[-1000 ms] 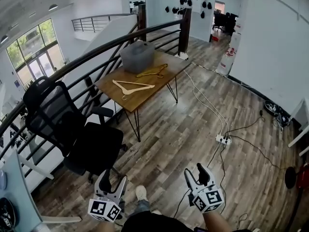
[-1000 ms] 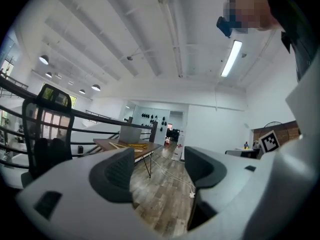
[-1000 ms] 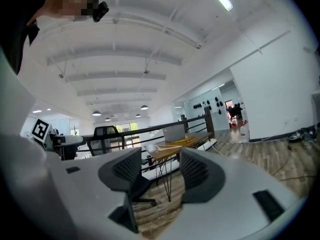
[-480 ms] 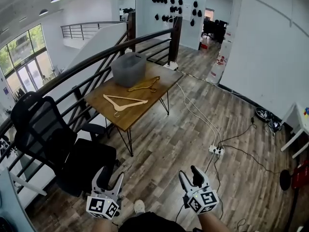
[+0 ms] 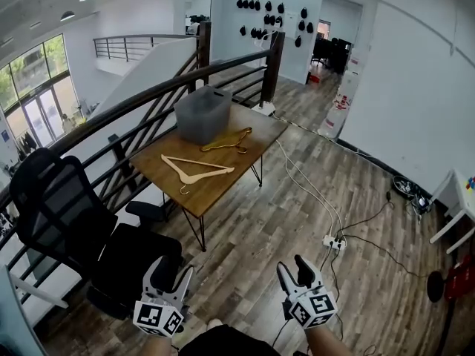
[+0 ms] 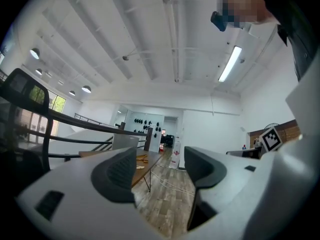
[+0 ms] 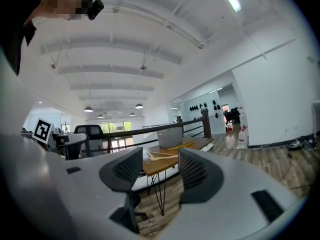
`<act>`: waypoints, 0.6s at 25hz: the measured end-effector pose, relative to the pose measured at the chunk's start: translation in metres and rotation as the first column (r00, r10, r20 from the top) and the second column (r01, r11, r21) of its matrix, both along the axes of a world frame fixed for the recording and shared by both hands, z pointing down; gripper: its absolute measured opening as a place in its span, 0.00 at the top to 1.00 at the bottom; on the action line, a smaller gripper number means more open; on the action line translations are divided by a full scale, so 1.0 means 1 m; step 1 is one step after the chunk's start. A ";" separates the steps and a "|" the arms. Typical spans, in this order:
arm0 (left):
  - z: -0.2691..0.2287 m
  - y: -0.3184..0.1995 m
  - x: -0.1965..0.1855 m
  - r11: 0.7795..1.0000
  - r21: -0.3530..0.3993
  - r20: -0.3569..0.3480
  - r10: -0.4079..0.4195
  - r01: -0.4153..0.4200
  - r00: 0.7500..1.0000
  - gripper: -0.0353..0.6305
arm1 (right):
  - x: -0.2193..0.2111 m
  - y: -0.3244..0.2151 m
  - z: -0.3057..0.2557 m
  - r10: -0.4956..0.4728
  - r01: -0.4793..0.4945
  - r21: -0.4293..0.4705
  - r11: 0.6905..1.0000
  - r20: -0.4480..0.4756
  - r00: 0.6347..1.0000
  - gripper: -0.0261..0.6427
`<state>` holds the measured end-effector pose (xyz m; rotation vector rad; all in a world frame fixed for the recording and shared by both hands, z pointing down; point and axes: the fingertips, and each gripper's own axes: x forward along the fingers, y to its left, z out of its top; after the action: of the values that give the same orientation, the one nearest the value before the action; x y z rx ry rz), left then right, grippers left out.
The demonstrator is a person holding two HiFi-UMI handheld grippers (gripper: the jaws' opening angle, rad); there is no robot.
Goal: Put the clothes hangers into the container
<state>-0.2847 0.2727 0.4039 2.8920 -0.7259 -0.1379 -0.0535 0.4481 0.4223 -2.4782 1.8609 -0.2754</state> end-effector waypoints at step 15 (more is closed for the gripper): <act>0.020 -0.054 0.002 0.999 -0.029 0.037 0.024 -0.023 0.999 0.49 | 0.004 -0.054 0.014 0.003 -0.003 -0.037 0.999 0.012 1.000 0.64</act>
<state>-0.2828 0.2189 0.4235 2.8816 -0.6941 -0.0699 -0.0490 0.3946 0.4364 -2.4964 1.8643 -0.3268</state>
